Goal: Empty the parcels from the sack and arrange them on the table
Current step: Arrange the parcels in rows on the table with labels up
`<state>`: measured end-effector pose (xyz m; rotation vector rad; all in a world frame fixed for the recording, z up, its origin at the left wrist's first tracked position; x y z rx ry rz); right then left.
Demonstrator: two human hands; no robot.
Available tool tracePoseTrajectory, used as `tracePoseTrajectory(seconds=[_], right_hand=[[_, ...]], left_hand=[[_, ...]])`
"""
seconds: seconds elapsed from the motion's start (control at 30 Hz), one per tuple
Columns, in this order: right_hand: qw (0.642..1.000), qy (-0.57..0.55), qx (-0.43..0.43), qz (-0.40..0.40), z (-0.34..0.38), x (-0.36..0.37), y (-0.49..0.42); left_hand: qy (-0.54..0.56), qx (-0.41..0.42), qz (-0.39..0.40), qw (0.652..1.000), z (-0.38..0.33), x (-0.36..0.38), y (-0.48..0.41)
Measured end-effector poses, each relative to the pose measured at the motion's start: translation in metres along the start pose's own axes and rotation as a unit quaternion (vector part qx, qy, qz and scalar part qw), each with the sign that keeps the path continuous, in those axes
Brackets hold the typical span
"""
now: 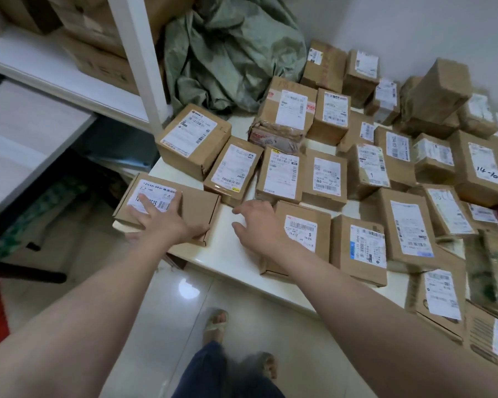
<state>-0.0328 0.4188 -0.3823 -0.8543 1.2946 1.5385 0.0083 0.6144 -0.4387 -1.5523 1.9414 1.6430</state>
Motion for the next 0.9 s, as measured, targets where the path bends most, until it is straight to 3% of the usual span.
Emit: tracePoseTrajectory(seconds=[0.33,0.43,0.53,0.63,0.8,0.9], right_hand=[[0.995,0.003,0.035,-0.097,-0.028,-0.014,0.0],[0.992,-0.011,0.045,-0.116,-0.04,-0.019,0.007],[0.991,-0.019,0.044,-0.123,-0.053,-0.024,0.019],[0.985,-0.031,0.052,-0.161,-0.071,-0.033,0.038],[0.977,-0.039,0.112,-0.179,-0.121,-0.042,0.08],[0.969,-0.036,0.164,-0.179,-0.157,-0.04,0.107]], left_hand=[[-0.077,0.109,0.009,0.991,-0.045,0.055,0.038],[-0.081,0.102,0.004,0.991,-0.057,0.065,0.041],[-0.08,0.104,-0.019,0.991,-0.068,0.07,0.045],[-0.063,0.181,-0.081,0.978,-0.09,0.071,0.056],[-0.082,0.279,-0.107,0.951,-0.123,0.078,0.069],[-0.095,0.264,-0.111,0.954,-0.141,0.067,0.058]])
Point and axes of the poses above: each hand's wrist, its own y-axis away from the middle knuckle, its own x-axis out of the palm, z = x × y, the point moved 7 cm from there along -y, towards the middle knuckle, and after that the axes turned 11 degrees about y, right-handed, at the moved point
